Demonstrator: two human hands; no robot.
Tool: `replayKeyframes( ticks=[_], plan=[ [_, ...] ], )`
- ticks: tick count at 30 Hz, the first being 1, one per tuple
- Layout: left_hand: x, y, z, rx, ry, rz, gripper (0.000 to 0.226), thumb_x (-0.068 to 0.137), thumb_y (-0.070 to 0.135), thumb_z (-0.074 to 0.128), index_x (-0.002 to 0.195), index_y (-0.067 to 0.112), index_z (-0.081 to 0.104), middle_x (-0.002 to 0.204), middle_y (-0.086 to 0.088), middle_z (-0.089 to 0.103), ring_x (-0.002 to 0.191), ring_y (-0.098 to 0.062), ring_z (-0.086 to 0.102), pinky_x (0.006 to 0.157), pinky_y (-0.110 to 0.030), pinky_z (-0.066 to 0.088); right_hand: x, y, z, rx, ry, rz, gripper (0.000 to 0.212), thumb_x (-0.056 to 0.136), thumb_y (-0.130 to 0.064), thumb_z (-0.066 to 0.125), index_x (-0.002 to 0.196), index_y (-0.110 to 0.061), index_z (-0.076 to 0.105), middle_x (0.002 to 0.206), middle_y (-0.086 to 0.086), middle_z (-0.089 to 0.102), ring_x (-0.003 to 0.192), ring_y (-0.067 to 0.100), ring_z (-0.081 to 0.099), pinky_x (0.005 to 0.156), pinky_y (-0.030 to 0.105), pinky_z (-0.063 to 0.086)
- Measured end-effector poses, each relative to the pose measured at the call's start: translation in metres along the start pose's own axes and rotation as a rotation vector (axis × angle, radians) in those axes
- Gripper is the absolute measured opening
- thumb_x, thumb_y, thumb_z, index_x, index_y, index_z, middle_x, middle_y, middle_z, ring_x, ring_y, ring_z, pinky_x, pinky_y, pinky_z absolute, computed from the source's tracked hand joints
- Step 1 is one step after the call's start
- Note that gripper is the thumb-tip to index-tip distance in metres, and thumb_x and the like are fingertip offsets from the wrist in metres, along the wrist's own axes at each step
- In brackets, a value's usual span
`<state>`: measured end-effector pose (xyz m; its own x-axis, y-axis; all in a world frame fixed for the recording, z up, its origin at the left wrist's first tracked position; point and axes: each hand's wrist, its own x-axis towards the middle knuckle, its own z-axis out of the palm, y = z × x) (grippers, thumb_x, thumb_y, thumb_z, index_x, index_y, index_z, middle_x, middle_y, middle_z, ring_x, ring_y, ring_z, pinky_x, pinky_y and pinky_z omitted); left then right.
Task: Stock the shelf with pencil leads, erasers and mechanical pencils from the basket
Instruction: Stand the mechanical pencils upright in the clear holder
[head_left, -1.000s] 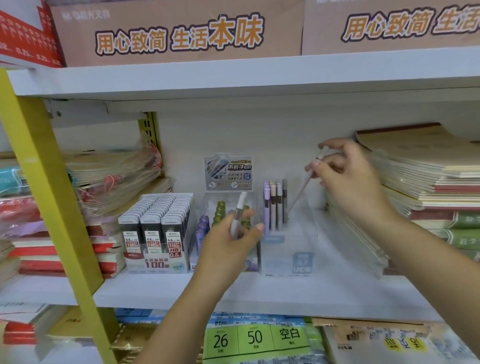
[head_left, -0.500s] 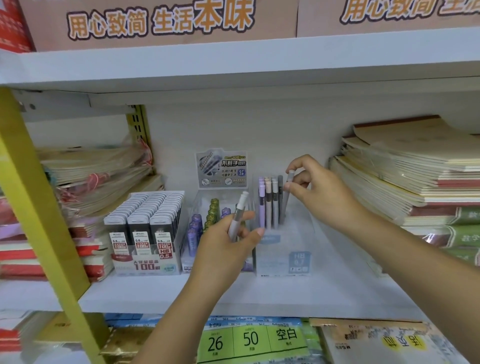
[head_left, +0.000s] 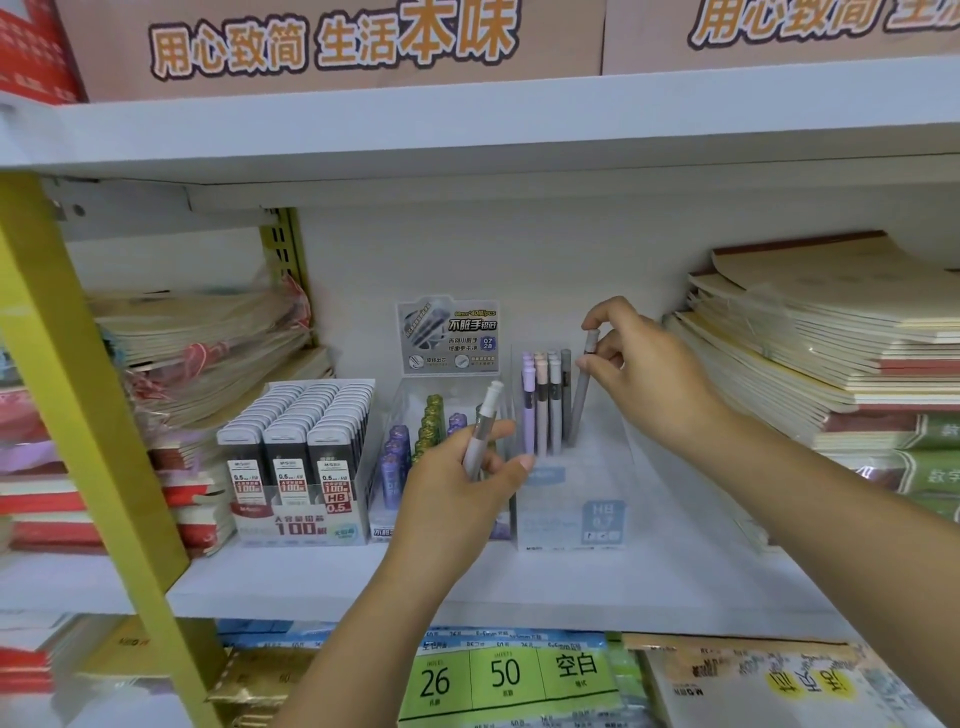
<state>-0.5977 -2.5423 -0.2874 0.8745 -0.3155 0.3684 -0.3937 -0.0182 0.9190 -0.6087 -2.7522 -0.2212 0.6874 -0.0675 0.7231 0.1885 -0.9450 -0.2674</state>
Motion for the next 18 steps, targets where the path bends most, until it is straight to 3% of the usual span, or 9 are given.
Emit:
replayKeyframes(
  ticks=[3, 7, 10, 12, 14, 16, 18],
  plan=[
    [-0.001, 0.001, -0.001, 0.033, 0.000, 0.006, 0.031, 0.087, 0.022, 0.074, 0.063, 0.032, 0.057, 0.086, 0.019, 0.059, 0.068, 0.010, 0.061, 0.048, -0.008, 0.047, 0.000, 0.002, 0.002, 0.011, -0.033, 0.016, 0.028, 0.088, -0.022, 0.067, 0.110, -0.022, 0.049, 0.082, -0.002, 0.064, 0.079, 0.015, 0.058, 0.065, 0.031, 0.046],
    [0.000, 0.002, 0.000, 0.037, -0.008, -0.008, 0.025, 0.087, 0.022, 0.074, 0.069, 0.031, 0.058, 0.086, 0.019, 0.058, 0.067, 0.014, 0.060, 0.049, -0.008, 0.048, -0.001, 0.003, 0.004, -0.077, -0.056, -0.013, 0.020, 0.086, -0.026, 0.069, 0.104, -0.022, 0.061, 0.092, -0.003, 0.065, 0.097, 0.015, 0.048, 0.070, 0.028, 0.033],
    [-0.001, 0.006, -0.002, -0.012, -0.031, -0.065, 0.010, 0.089, 0.025, 0.072, 0.082, 0.020, 0.067, 0.094, 0.020, 0.062, 0.070, 0.013, 0.062, 0.047, -0.009, 0.048, 0.001, 0.002, 0.002, -0.145, -0.067, -0.014, 0.019, 0.089, -0.027, 0.066, 0.107, -0.022, 0.069, 0.104, 0.003, 0.062, 0.105, 0.021, 0.042, 0.077, 0.026, 0.029],
    [-0.005, 0.011, -0.008, -0.065, -0.076, -0.127, 0.007, 0.094, 0.030, 0.064, 0.093, 0.032, 0.071, 0.082, 0.022, 0.066, 0.061, 0.009, 0.063, 0.042, -0.012, 0.045, 0.002, 0.000, 0.000, -0.123, -0.084, 0.024, 0.022, 0.092, -0.027, 0.062, 0.112, -0.022, 0.069, 0.108, 0.006, 0.060, 0.108, 0.023, 0.042, 0.080, 0.023, 0.026],
    [-0.007, 0.012, -0.015, -0.168, -0.146, -0.185, 0.022, 0.100, 0.027, 0.054, 0.099, 0.041, 0.071, 0.072, 0.010, 0.063, 0.045, -0.001, 0.054, 0.041, -0.016, 0.039, -0.002, -0.003, -0.003, -0.121, -0.072, 0.037, 0.027, 0.094, -0.025, 0.058, 0.120, -0.022, 0.066, 0.111, 0.005, 0.059, 0.110, 0.022, 0.042, 0.081, 0.021, 0.025],
    [-0.008, 0.014, -0.021, -0.277, -0.219, -0.186, 0.027, 0.104, 0.020, 0.046, 0.109, 0.033, 0.070, 0.085, -0.006, 0.057, 0.051, -0.008, 0.042, 0.047, -0.021, 0.037, -0.011, -0.010, -0.008, -0.075, -0.006, 0.027, 0.026, 0.095, -0.023, 0.056, 0.119, -0.023, 0.065, 0.106, -0.002, 0.060, 0.104, 0.017, 0.045, 0.080, 0.021, 0.028],
    [-0.011, 0.017, -0.025, -0.306, -0.305, -0.149, 0.027, 0.106, 0.020, 0.043, 0.116, 0.027, 0.068, 0.087, -0.005, 0.060, 0.059, -0.010, 0.040, 0.053, -0.024, 0.040, -0.020, -0.023, -0.013, 0.034, 0.032, 0.006, 0.019, 0.093, -0.024, 0.057, 0.108, -0.027, 0.068, 0.092, -0.014, 0.060, 0.093, 0.008, 0.047, 0.076, 0.018, 0.032]
  ],
)
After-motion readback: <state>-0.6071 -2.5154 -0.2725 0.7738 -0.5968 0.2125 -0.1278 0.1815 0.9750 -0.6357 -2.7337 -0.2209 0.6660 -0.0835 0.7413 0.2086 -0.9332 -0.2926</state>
